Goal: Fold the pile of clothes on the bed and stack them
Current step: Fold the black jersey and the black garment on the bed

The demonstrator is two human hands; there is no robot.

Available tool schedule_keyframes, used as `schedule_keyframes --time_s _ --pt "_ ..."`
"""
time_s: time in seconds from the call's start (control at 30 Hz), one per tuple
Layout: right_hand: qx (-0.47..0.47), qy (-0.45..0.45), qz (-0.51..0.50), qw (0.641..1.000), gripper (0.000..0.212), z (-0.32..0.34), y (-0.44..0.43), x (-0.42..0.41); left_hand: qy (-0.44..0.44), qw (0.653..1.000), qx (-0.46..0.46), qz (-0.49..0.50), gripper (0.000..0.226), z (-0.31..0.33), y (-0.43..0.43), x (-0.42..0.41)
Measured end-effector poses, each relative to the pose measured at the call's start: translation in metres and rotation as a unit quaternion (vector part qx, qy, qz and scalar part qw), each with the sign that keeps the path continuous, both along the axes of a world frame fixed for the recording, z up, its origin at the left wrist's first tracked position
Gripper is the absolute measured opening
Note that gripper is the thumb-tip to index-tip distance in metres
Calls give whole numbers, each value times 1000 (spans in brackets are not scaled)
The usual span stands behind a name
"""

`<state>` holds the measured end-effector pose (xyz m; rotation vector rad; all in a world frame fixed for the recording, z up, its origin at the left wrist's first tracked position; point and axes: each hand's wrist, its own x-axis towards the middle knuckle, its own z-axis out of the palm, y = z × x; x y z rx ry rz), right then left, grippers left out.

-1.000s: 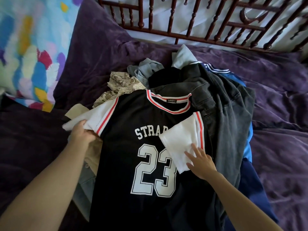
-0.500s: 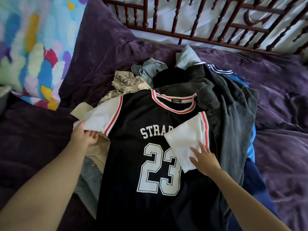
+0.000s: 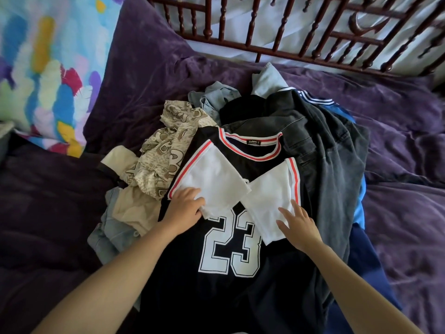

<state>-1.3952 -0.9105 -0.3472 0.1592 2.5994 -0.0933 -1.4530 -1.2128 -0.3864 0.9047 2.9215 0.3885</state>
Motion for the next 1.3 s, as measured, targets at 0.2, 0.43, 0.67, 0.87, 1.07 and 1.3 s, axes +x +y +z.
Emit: schedule_keyframes --time_s 0.2,0.43,0.67,0.87,1.07,1.3 --pt "-13 -1 -23 1000 49 0 7 -1 5 1000 9 -21 17 0 -1 -2" --pt "-101 82 -141 981 47 4 18 -55 -33 996 13 86 70 16 -4 -43" --pt "-144 166 -232 947 65 17 25 -155 -206 899 155 354 54 28 14 -145" --pt "-133 191 -275 933 28 -4 50 -199 -252 851 240 393 27 8 20 -186" --pt "-289 183 -468 815 16 -13 103 -200 -303 705 406 497 46 12 10 -198" --pt "-366 202 -444 792 13 9 99 -190 -319 673 480 463 15 38 12 -188"
